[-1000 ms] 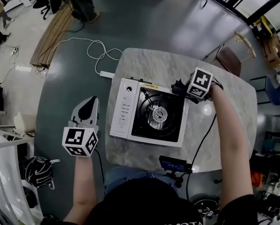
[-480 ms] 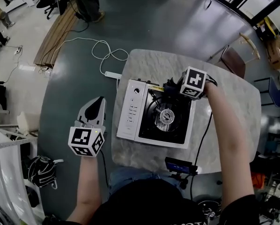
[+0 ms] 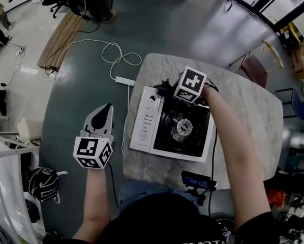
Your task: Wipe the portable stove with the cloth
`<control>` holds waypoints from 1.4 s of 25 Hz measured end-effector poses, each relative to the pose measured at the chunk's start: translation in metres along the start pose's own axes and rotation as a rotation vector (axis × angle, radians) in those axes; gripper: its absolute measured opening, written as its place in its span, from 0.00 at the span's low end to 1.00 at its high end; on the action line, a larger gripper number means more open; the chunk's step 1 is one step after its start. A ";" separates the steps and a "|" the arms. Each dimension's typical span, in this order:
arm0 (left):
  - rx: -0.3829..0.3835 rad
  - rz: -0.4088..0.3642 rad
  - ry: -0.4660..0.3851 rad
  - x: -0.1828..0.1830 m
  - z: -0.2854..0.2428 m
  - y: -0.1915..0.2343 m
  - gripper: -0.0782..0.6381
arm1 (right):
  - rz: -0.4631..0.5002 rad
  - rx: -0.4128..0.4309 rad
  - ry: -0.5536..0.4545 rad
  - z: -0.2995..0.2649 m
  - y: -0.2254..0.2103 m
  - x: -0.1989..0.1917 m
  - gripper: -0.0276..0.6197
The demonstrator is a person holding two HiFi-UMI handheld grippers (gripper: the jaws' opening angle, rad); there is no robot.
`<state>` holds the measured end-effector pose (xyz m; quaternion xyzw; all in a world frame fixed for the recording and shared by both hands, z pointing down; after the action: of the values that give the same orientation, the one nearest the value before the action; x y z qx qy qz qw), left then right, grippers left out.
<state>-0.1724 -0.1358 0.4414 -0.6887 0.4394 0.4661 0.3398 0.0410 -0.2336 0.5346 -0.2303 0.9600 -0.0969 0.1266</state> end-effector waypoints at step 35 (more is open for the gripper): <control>-0.040 0.004 -0.078 0.008 0.019 -0.010 0.12 | -0.365 -0.192 -0.102 -0.012 0.058 -0.016 0.16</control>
<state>-0.1679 -0.1175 0.4284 -0.6757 0.4176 0.5021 0.3420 0.0270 -0.1738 0.5352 -0.4158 0.8996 -0.0146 0.1326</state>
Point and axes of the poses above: the fingertips, and each gripper's own axes: z backward along the fingers, y to its left, x out of its top, the point moved 2 cm from there along z, backward along the fingers, and after that the axes turned 14 degrees about -z, right-handed, at the moved point
